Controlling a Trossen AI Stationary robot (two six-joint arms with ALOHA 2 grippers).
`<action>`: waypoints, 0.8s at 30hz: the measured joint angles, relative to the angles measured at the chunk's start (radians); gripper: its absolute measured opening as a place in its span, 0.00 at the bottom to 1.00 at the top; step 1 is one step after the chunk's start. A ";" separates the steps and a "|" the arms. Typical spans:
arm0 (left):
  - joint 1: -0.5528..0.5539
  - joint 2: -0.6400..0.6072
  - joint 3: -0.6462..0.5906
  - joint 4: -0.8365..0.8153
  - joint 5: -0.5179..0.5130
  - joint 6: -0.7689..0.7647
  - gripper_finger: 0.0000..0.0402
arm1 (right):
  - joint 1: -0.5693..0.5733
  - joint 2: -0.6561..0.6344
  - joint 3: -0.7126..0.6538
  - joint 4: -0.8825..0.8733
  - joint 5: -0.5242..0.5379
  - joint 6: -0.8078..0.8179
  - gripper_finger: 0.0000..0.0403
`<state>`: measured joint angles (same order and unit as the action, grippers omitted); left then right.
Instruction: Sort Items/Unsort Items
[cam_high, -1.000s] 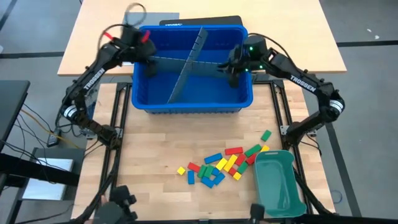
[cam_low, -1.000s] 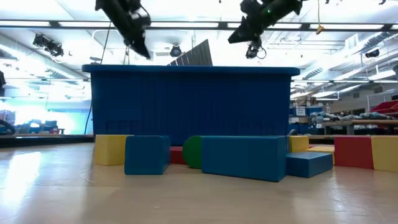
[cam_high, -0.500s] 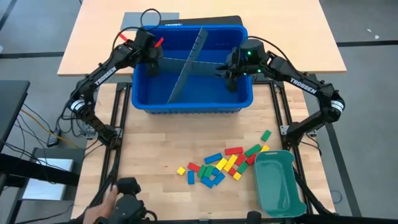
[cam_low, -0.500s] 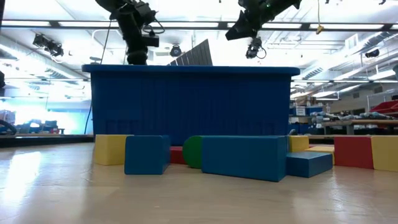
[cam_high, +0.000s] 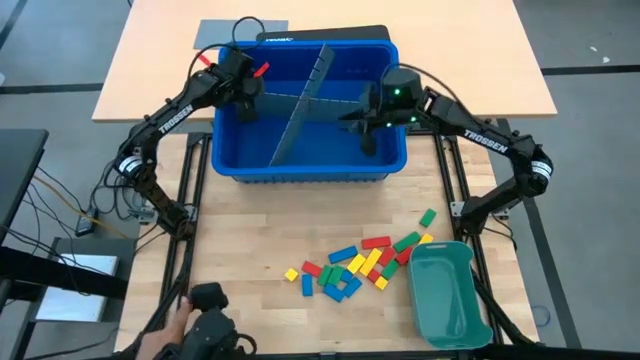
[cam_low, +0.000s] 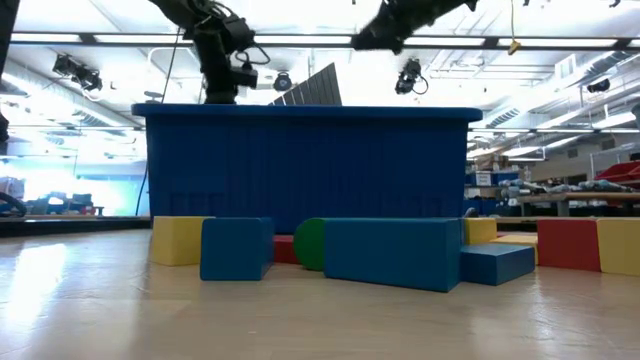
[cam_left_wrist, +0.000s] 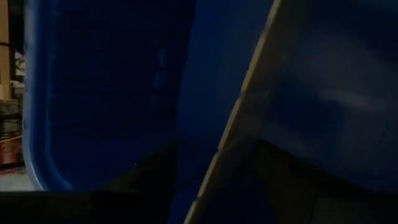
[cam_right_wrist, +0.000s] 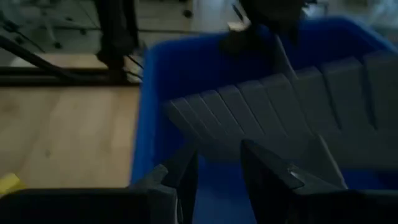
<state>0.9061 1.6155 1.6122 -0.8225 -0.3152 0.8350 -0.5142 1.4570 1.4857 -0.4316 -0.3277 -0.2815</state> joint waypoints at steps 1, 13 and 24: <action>-0.002 -0.009 0.009 -0.001 0.029 -0.029 0.54 | 0.016 0.008 0.000 0.030 0.038 -0.001 0.29; -0.018 -0.077 0.039 -0.062 0.419 -0.311 0.54 | -0.100 0.204 0.006 0.650 0.170 -0.021 0.03; -0.018 -0.076 0.038 -0.010 0.474 -0.346 0.54 | -0.134 0.522 0.458 0.451 0.194 -0.043 0.01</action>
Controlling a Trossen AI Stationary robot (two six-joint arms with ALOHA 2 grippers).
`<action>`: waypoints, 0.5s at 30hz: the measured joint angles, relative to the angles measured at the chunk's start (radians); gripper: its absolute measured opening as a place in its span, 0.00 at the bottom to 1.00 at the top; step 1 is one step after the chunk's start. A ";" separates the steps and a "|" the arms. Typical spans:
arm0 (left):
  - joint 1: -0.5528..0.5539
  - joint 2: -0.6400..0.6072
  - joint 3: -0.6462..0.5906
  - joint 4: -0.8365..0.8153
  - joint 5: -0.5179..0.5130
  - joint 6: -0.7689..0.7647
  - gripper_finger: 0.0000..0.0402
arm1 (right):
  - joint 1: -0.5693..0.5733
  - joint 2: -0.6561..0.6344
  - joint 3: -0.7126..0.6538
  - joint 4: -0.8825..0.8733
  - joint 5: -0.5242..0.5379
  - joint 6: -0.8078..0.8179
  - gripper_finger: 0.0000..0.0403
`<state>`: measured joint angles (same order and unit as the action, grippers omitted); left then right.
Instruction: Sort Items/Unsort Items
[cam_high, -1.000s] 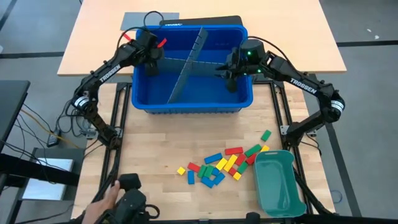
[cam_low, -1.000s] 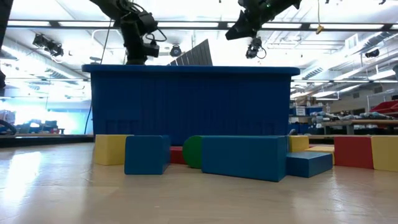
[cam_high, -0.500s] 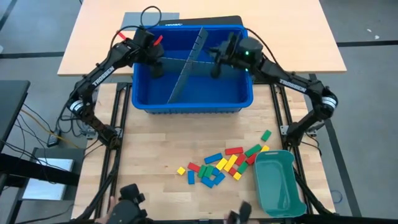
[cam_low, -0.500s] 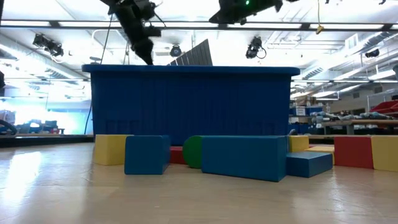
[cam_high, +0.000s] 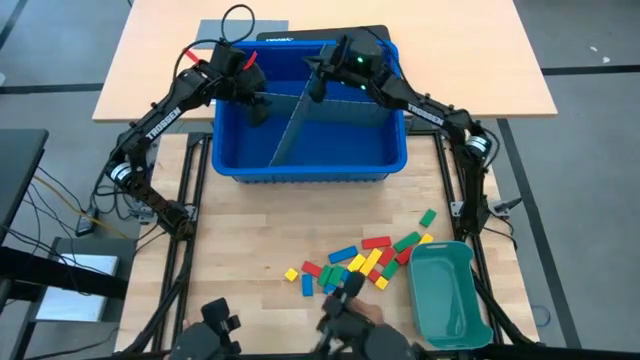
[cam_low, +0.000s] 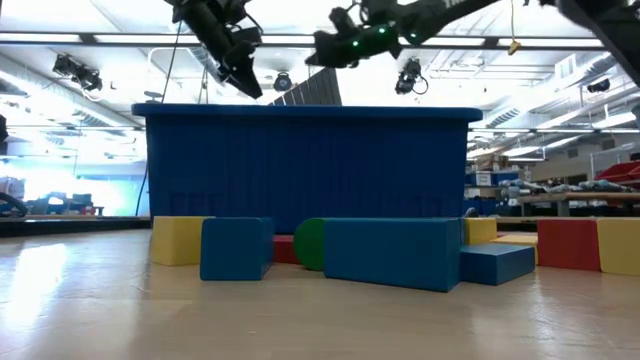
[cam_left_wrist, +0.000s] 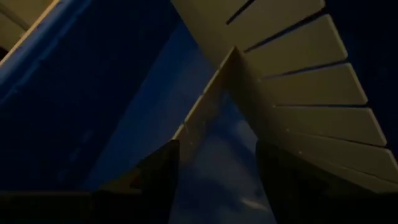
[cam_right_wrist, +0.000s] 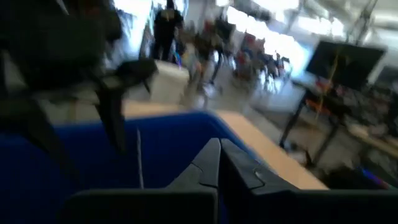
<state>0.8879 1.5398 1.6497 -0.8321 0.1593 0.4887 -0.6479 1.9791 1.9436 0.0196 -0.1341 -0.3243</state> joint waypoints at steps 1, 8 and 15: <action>0.000 0.000 0.000 0.000 0.000 0.000 0.54 | -0.001 0.015 0.035 -0.048 0.039 -0.009 0.01; 0.000 0.000 0.000 0.010 0.000 0.002 0.54 | -0.067 0.050 0.069 -0.147 0.112 -0.003 0.00; 0.000 0.001 0.000 0.011 0.000 0.001 0.54 | -0.122 0.062 0.065 -0.169 0.067 0.075 0.00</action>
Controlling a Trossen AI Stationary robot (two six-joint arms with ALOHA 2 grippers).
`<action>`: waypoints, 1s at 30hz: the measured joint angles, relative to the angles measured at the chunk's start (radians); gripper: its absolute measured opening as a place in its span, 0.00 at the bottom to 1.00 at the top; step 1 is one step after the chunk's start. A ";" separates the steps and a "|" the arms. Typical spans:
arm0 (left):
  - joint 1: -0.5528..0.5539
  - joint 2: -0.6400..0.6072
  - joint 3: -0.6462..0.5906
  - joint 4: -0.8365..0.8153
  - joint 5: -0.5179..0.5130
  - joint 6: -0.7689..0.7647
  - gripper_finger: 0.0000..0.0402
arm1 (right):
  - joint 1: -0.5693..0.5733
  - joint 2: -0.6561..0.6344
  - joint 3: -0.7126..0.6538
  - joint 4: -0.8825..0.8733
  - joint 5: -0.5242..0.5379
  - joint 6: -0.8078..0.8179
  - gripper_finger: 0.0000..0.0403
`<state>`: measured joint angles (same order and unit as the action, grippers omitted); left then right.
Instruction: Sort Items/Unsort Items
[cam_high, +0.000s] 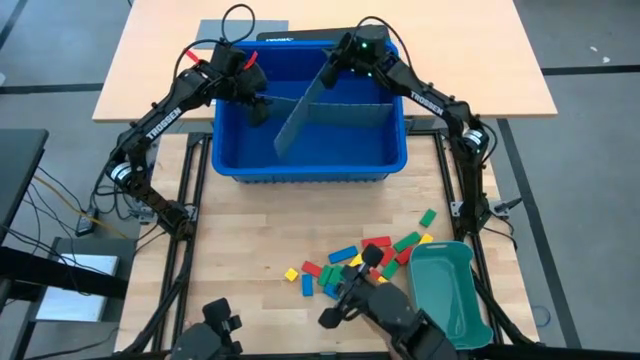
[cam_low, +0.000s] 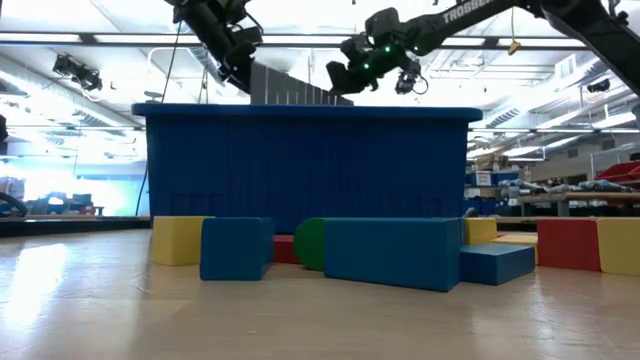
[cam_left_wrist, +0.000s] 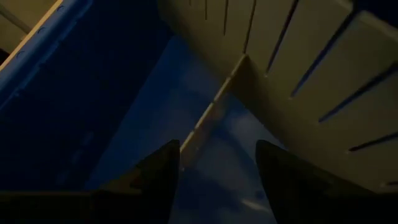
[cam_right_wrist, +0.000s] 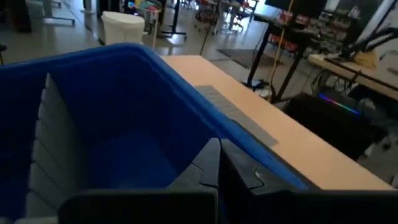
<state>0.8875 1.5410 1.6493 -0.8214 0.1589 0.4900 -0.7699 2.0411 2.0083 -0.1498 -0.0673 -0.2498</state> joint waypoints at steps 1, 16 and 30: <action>0.000 0.000 0.000 0.000 0.000 0.000 0.54 | -0.006 0.003 0.000 -0.019 -0.014 0.007 0.00; 0.000 0.000 0.000 0.016 -0.001 0.000 0.54 | 0.054 0.014 -0.003 0.046 -0.028 -0.076 0.02; -0.010 0.000 0.000 -0.029 -0.033 0.003 0.54 | 0.215 -0.173 0.001 -0.189 -0.216 0.011 0.16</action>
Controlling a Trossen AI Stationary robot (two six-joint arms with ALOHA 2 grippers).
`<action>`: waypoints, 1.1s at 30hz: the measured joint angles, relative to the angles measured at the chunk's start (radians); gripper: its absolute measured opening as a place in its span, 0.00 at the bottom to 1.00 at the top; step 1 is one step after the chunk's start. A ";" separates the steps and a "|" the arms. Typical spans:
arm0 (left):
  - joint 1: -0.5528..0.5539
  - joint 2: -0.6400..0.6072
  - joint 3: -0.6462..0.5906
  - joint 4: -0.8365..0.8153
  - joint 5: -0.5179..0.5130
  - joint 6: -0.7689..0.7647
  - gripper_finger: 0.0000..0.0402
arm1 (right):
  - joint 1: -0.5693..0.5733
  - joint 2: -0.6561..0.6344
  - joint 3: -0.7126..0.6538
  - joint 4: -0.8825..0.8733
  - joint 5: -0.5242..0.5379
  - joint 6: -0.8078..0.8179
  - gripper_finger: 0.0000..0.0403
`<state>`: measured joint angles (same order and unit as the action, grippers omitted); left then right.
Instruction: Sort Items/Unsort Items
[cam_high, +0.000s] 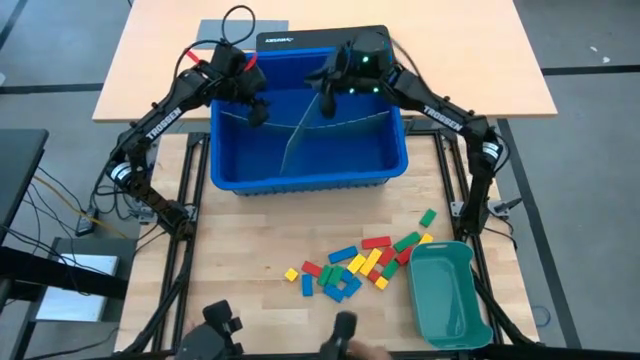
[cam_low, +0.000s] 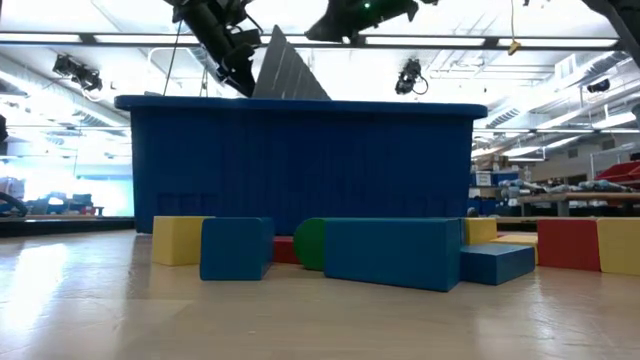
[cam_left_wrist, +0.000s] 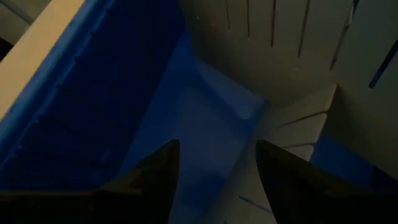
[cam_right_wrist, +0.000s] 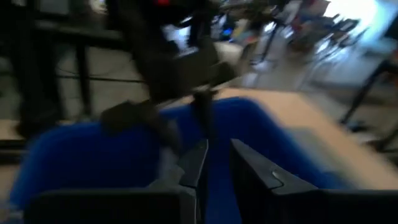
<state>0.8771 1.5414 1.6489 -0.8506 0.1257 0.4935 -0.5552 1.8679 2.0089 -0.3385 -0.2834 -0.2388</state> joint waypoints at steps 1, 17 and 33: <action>-0.007 0.000 0.000 -0.012 0.000 0.000 0.54 | 0.017 0.009 -0.002 -0.011 0.000 0.002 0.15; -0.114 0.000 -0.031 -0.105 0.055 0.082 0.54 | 0.150 0.043 -0.003 -0.095 0.131 -0.147 0.01; -0.145 0.001 -0.320 0.306 -0.190 0.106 0.54 | 0.185 0.029 -0.223 0.106 0.117 -0.209 0.00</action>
<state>0.7320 1.5421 1.3293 -0.5446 -0.0645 0.5996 -0.3702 1.8965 1.7860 -0.2321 -0.1665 -0.4477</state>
